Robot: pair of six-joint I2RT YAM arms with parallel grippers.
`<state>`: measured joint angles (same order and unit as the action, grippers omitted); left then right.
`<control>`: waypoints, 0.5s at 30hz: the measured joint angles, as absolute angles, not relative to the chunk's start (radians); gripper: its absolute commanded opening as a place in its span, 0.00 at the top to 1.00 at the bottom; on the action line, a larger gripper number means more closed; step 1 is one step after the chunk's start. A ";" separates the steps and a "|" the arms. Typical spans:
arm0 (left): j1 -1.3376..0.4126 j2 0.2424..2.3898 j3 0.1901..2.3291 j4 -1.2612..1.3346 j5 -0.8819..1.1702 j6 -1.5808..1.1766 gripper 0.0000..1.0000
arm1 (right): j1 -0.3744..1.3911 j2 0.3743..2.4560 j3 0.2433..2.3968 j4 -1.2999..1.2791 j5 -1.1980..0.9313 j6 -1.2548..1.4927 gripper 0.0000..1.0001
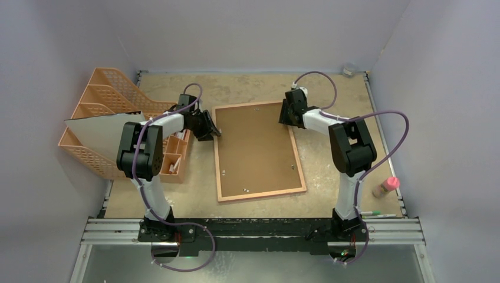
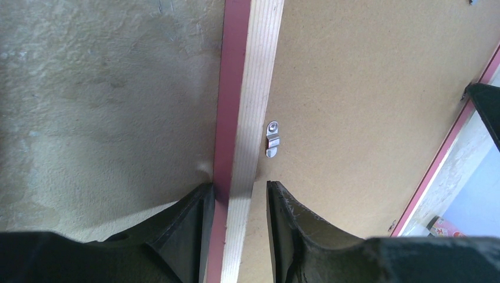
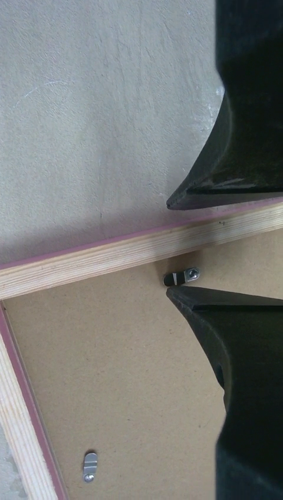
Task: Put the photo into the frame
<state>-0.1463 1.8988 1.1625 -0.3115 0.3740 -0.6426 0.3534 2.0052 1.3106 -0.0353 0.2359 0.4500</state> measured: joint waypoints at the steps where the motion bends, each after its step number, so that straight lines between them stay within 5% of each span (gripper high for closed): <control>1: -0.146 1.899 1.163 -0.311 0.374 -0.643 0.60 | 0.353 2.003 1.308 -0.033 0.233 0.449 0.53; 15: -0.146 1.899 1.160 -0.308 0.374 -0.643 0.60 | 0.346 1.990 1.293 -0.029 0.222 0.452 0.84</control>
